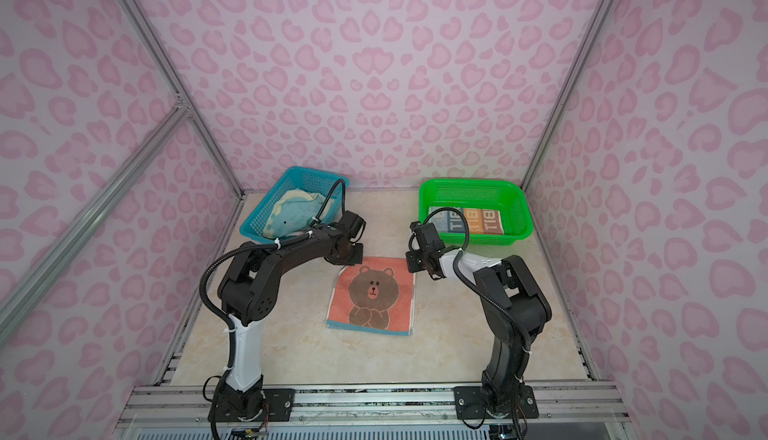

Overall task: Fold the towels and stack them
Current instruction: 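Lower both grippers to the towel's far corners and pinch them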

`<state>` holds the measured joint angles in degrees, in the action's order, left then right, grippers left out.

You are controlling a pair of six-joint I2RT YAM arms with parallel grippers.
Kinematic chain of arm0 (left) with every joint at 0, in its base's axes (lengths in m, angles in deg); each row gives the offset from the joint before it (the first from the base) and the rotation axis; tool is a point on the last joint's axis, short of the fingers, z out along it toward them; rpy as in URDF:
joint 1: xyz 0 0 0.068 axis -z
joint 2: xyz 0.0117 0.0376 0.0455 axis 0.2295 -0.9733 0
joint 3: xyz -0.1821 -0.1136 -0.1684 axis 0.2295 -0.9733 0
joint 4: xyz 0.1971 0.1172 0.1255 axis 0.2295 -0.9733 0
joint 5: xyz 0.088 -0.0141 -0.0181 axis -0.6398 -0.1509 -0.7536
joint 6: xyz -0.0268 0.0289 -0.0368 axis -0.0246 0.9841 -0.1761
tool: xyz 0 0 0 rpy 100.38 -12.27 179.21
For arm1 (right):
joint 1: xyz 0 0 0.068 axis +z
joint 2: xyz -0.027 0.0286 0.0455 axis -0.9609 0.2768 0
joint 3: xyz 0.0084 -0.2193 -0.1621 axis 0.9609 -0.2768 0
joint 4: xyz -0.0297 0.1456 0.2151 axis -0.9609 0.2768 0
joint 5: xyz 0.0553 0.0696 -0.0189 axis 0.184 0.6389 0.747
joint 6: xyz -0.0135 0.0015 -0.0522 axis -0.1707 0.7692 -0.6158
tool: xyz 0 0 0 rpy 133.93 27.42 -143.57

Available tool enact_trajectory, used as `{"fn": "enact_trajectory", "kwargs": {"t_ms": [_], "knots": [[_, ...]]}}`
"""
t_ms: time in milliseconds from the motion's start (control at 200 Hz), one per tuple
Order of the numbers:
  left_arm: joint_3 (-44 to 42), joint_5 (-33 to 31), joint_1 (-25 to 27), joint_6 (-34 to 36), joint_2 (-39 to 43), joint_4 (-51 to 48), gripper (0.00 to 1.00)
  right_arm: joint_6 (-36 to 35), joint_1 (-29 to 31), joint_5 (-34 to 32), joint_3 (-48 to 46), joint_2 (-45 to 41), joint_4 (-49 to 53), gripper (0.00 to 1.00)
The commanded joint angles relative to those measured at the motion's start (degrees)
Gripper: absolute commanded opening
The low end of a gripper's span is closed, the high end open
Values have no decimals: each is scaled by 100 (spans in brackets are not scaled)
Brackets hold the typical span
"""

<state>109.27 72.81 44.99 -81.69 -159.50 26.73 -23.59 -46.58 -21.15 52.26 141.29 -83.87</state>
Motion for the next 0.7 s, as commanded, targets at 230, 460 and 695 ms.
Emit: {"fn": "enact_trajectory", "kwargs": {"t_ms": [230,460,695], "knots": [[16,-66,-33,173,140,-98,31,-262,-28,88,122,-7,261,0],[1,-65,-159,60,34,-75,42,-311,-28,111,83,30,278,0],[61,-46,-306,52,-50,-67,46,-338,-28,120,80,3,262,0]]}}
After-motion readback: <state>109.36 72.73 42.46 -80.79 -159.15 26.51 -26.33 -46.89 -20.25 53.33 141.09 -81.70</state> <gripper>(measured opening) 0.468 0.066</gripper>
